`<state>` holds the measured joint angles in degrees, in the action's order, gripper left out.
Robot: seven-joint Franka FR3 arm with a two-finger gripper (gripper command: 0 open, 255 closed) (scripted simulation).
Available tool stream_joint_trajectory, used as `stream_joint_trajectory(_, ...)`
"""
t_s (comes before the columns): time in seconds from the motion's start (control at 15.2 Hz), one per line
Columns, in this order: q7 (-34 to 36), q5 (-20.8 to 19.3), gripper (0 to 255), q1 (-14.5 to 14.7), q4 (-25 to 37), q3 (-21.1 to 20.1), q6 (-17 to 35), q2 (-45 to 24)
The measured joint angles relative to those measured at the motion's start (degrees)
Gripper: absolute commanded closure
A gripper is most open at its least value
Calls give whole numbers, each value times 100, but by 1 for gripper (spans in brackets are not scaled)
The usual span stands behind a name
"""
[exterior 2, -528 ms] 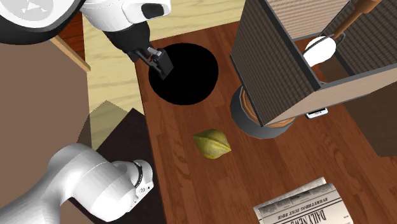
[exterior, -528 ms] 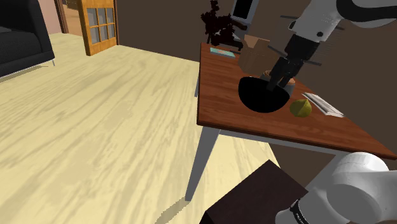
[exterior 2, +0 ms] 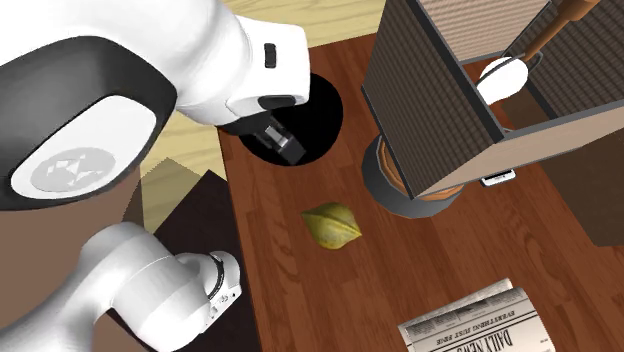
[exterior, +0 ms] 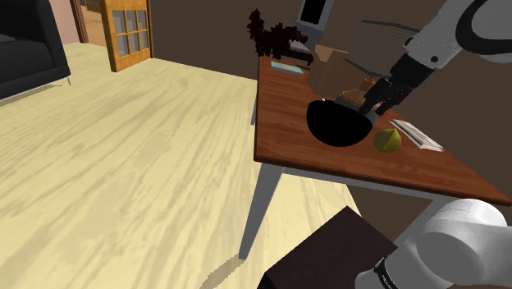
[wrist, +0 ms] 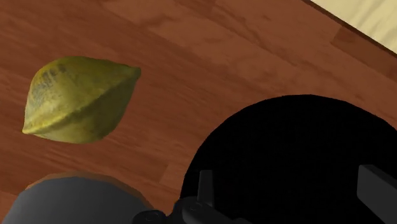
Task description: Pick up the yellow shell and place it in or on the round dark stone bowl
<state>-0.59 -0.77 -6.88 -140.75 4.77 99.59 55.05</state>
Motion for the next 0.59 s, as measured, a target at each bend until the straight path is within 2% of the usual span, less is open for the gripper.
stream_joint_trajectory(0.59, -155, -496, 0, -1064, -1230, 1235, 1378, 1273)
